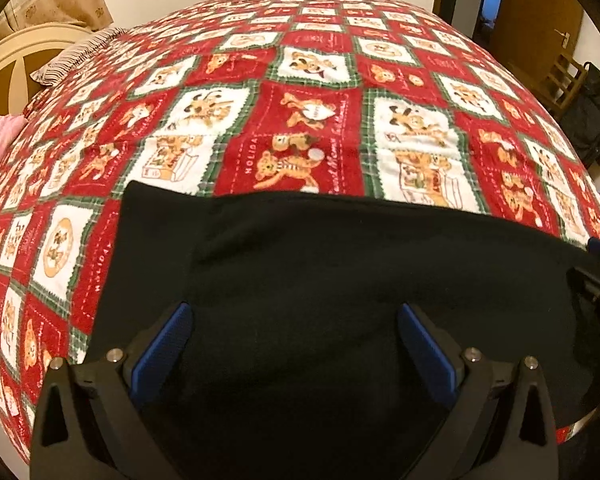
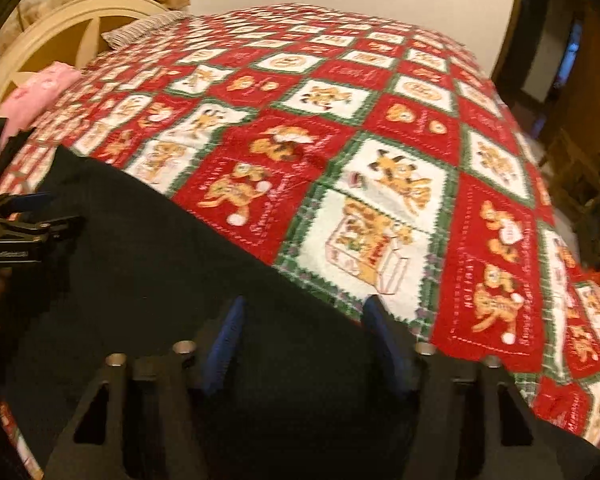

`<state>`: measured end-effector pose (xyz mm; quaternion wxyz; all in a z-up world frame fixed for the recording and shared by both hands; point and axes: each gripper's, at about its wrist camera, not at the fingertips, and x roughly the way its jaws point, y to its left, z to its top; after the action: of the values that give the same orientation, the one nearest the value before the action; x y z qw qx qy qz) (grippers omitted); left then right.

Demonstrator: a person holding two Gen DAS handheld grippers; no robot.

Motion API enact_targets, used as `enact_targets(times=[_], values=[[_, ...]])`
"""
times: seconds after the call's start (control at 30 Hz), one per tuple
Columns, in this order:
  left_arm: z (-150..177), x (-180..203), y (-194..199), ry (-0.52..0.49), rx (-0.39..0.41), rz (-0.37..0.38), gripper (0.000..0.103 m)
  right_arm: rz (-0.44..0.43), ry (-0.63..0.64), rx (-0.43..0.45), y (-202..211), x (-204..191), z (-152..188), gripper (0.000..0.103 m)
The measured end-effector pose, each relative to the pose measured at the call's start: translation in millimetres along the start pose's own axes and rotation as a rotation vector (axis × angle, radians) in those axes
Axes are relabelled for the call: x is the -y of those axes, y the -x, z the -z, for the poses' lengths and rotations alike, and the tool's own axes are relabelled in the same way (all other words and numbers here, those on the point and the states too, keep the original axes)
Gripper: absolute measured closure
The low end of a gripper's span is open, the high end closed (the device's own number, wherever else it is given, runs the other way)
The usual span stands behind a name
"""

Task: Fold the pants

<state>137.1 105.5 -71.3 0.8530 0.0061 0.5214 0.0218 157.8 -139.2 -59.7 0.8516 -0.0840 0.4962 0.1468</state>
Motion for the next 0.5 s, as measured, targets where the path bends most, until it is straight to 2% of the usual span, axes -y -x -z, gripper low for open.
enact_targets(times=[0.03, 0.07, 0.1, 0.23, 0.43, 0.5], values=[[0, -1, 0, -0.001, 0.001, 0.004, 0.000, -0.009, 0.012, -0.003, 2, -2, 0, 0.066], [0, -1, 0, -0.002, 0.003, 0.009, 0.000, -0.024, 0.022, -0.004, 4, -4, 0, 0.085], [0, -2, 0, -0.002, 0.004, 0.013, 0.000, -0.043, 0.025, -0.005, 5, -6, 1, 0.095], [-1, -6, 5, 0.004, -0.002, 0.036, 0.000, -0.005, 0.082, 0.023, 17, -23, 7, 0.099], [-2, -36, 28, 0.092, 0.022, 0.094, 0.000, -0.017, 0.119, 0.132, 65, -47, 35, 0.099], [-5, -44, 34, 0.120, 0.029, 0.110, 0.000, -0.029, 0.155, 0.138, 76, -57, 47, 0.099]])
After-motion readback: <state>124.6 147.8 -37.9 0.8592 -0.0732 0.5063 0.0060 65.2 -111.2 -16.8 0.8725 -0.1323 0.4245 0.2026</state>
